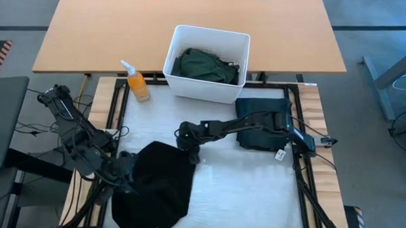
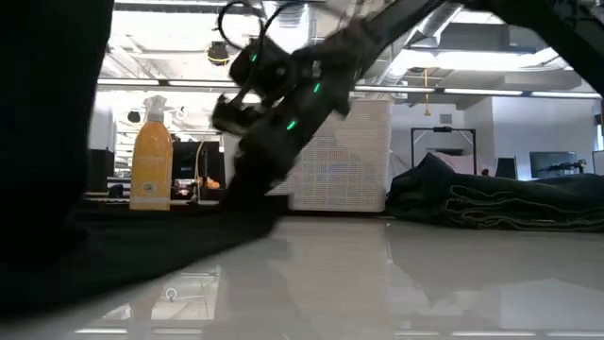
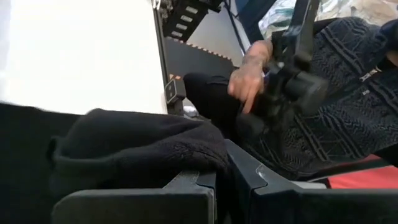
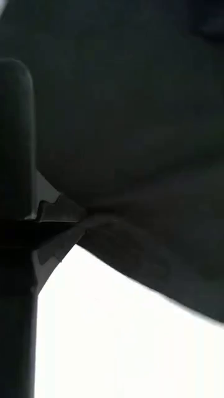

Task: Fold laundry
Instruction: Fold the black t-shirt

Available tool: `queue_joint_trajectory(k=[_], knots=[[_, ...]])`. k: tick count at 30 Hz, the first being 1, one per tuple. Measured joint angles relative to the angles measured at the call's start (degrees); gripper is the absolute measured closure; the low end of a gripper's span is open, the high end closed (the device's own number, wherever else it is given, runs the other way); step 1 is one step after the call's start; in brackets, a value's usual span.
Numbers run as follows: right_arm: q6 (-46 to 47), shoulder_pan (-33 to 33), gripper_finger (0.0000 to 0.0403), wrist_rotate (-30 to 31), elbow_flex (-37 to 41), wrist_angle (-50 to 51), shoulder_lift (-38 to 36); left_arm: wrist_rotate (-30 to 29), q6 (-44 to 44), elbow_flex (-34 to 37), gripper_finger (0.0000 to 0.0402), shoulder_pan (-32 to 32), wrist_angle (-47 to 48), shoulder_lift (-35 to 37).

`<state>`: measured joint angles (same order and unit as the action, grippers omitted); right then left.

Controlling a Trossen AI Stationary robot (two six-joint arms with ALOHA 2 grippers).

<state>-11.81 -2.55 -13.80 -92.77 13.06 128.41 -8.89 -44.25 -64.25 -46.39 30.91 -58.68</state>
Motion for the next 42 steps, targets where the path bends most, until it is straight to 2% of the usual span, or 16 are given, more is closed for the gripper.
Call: queue_joint_trajectory(k=[6, 11, 18, 21, 24, 29, 32, 37, 42], knots=[[-3.13, 2.78, 0.0384, 9.29, 3.83, 18.92, -15.70, -1.22, 3.98, 0.00, 0.0402, 0.07, 1.79, 2.36], [1.36, 4.47, 0.0384, 10.54, 14.79, 26.96, -31.91, -4.57, 5.80, 0.00, 0.0401, 0.09, 7.19, 4.87], [25.25, 8.01, 0.0382, 10.73, 41.84, 24.30, -54.57, -8.47, -1.80, 0.02, 0.0401, 0.09, 20.84, 5.87], [37.98, 14.03, 0.0382, 10.54, 51.23, 20.93, -62.43, -8.10, -6.90, 0.02, 0.0401, 0.09, 24.75, 5.59], [52.86, 22.97, 0.0382, 10.37, 57.86, 20.51, -68.16, -6.79, -13.48, 0.02, 0.0401, -0.09, 27.88, 5.41], [78.28, 39.28, 0.0381, 10.29, 63.17, 19.66, -73.11, -2.50, -24.56, 0.02, 0.0401, -0.83, 32.44, 5.18], [89.01, 46.88, 0.0380, 12.10, 63.47, 19.29, -73.30, -0.33, -29.36, 0.02, 0.0401, -0.83, 35.00, 5.08], [101.90, 54.52, 0.0380, 14.37, 63.49, 19.35, -72.04, 5.04, -36.63, 0.02, 0.0401, -0.81, 41.05, 5.08], [107.52, 58.08, 0.0379, 14.45, 63.49, 19.46, -70.19, 11.40, -45.55, 0.02, 0.0401, -0.81, 51.23, 5.10]])
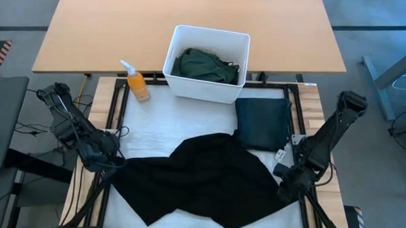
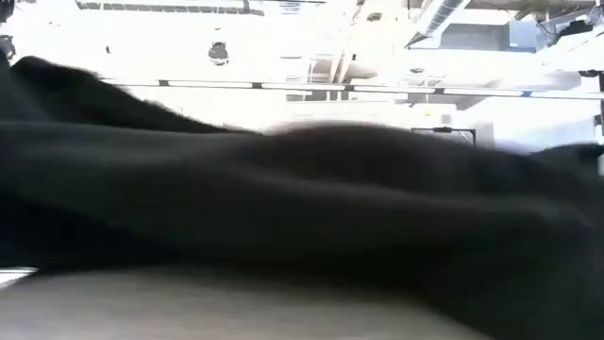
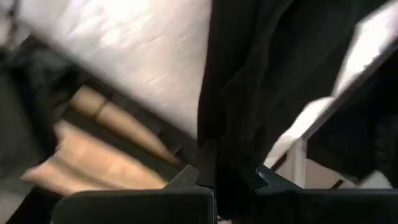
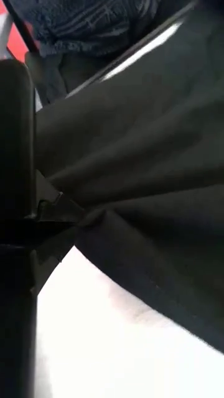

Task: Fold laundry
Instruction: Fold the black t-shirt

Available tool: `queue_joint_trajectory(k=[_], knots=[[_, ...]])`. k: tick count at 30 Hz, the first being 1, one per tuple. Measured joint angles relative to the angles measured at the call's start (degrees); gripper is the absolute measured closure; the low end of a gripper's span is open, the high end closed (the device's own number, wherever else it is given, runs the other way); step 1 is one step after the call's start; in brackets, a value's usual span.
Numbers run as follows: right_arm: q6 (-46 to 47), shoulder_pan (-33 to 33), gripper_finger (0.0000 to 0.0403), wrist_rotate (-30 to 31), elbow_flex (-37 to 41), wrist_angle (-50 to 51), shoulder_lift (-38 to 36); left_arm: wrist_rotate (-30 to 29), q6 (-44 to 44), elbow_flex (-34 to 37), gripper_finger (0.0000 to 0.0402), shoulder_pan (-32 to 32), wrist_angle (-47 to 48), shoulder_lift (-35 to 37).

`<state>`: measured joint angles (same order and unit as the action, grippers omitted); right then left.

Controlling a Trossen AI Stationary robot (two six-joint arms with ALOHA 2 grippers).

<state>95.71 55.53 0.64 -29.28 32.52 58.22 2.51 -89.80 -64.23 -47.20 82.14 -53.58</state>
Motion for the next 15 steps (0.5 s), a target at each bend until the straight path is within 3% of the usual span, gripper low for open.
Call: queue_joint_trajectory(k=[9, 13, 15], knots=[[2.42, 0.34, 0.0379, -1.81, 0.00, 0.06, 1.44, 8.18, -5.43, 0.02, 0.0401, 0.00, 6.95, 0.02], [2.06, 0.19, 0.0378, -1.40, 0.00, 0.09, 1.44, 7.65, -4.57, 0.02, 0.0401, 0.00, 7.47, 0.02], [0.29, -0.21, 0.0376, 1.55, 0.00, -0.41, 1.44, 5.86, -3.22, 0.01, 0.0401, 0.00, 7.24, 0.00]])
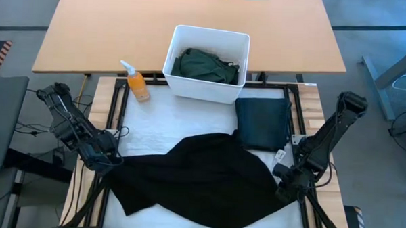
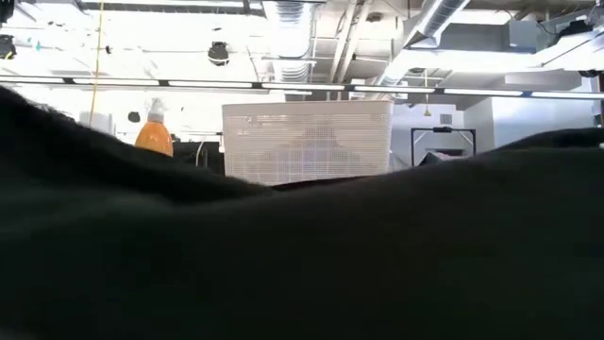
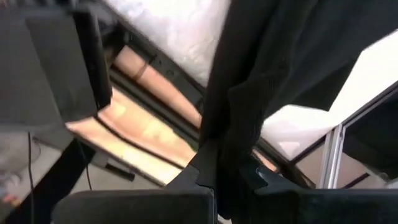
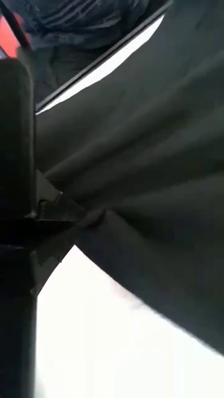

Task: Fold laundry
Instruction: Fold the black t-shirt

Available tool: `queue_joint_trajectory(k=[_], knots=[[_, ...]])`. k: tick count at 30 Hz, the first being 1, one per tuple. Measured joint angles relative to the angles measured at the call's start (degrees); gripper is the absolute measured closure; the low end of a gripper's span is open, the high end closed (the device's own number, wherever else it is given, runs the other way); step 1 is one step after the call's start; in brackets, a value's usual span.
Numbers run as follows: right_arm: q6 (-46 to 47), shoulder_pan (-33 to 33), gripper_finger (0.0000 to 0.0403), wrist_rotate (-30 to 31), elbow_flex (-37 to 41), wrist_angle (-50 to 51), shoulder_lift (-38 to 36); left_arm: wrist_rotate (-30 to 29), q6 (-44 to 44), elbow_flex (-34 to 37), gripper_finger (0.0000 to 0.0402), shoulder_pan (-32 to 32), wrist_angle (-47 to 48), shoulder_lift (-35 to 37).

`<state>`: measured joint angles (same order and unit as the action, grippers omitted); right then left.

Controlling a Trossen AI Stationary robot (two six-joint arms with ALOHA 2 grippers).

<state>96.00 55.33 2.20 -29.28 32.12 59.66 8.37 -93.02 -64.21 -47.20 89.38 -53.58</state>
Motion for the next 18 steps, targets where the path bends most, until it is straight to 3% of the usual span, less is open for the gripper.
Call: queue_joint_trajectory(k=[3, 14, 18], knots=[[-4.02, -0.88, 0.0364, 5.03, 0.00, -2.68, 0.00, -1.82, 2.12, 0.01, 0.0401, 0.00, -0.30, 0.00], [-19.27, -5.23, 0.0268, 6.09, 0.00, -4.99, 0.00, -3.33, 5.31, 0.01, 0.0401, 0.00, 0.62, 0.01], [-31.46, -8.31, 0.0227, 14.10, 0.04, -8.50, 0.03, -7.41, 7.85, 0.01, 0.0401, 0.00, 0.62, 0.00]])
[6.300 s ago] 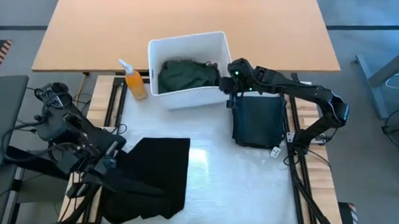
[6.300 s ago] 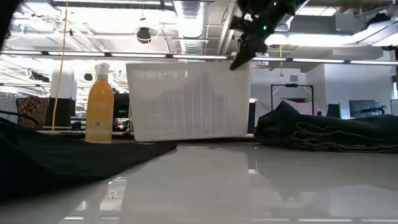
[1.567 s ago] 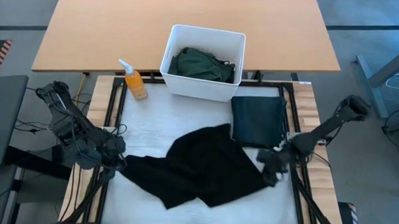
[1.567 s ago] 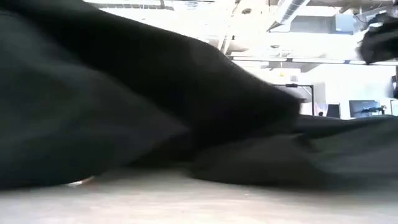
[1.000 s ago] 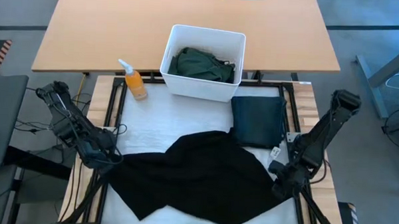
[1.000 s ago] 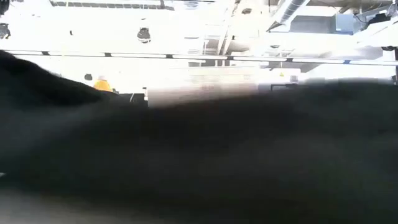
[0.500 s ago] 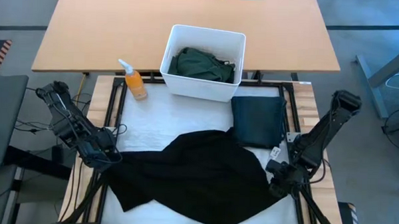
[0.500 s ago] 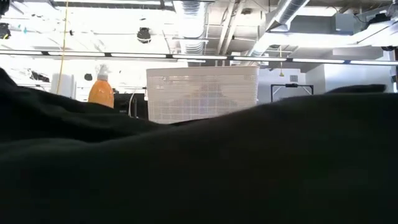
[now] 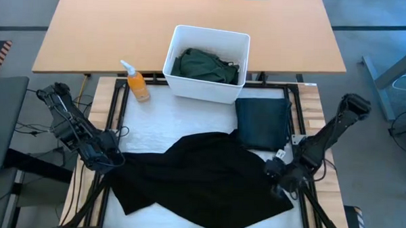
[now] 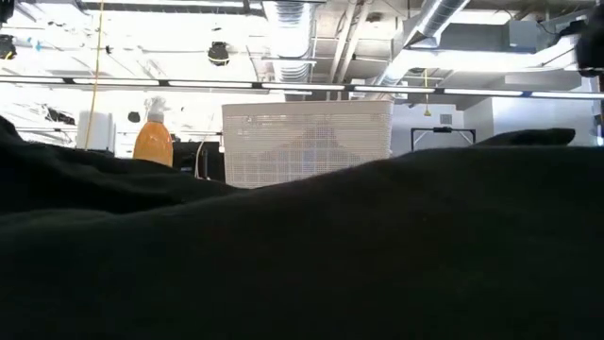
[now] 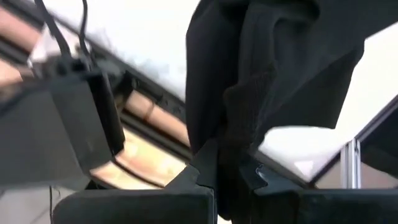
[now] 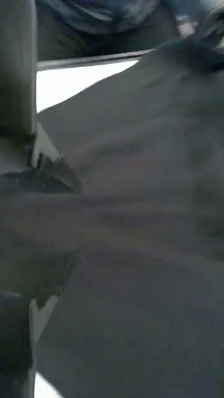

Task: Fold laundry
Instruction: Fold the black t-shirt

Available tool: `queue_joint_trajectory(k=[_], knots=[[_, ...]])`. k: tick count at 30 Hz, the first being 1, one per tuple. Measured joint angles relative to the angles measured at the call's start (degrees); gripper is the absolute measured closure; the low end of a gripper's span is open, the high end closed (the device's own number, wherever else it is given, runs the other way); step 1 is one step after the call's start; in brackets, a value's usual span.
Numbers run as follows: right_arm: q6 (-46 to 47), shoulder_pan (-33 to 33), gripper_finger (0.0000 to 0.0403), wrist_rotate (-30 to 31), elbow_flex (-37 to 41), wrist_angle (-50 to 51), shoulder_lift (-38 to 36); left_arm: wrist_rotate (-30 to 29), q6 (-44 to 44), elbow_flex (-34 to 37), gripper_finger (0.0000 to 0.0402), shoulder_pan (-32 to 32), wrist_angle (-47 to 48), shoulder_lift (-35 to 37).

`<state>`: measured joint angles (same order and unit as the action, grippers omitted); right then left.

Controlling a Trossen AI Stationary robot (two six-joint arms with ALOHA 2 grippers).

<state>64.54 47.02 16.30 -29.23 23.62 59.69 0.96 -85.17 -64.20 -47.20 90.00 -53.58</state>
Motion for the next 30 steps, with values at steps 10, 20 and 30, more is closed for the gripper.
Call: queue_joint_trajectory(k=[10, 20, 30], knots=[[-37.33, -13.79, 0.0200, 1.46, 0.00, -31.01, 15.07, -5.06, 3.04, 0.00, 0.0401, 0.00, 0.02, 0.00], [-48.02, -19.13, 0.0207, -3.61, 0.00, -43.61, 27.63, -2.28, 1.49, 0.00, 0.0402, 0.00, 0.02, 0.00], [-52.08, -19.53, 0.0207, -2.08, -0.04, -44.20, 28.70, -2.26, 1.47, 0.00, 0.0401, 0.04, 0.01, 0.01]])
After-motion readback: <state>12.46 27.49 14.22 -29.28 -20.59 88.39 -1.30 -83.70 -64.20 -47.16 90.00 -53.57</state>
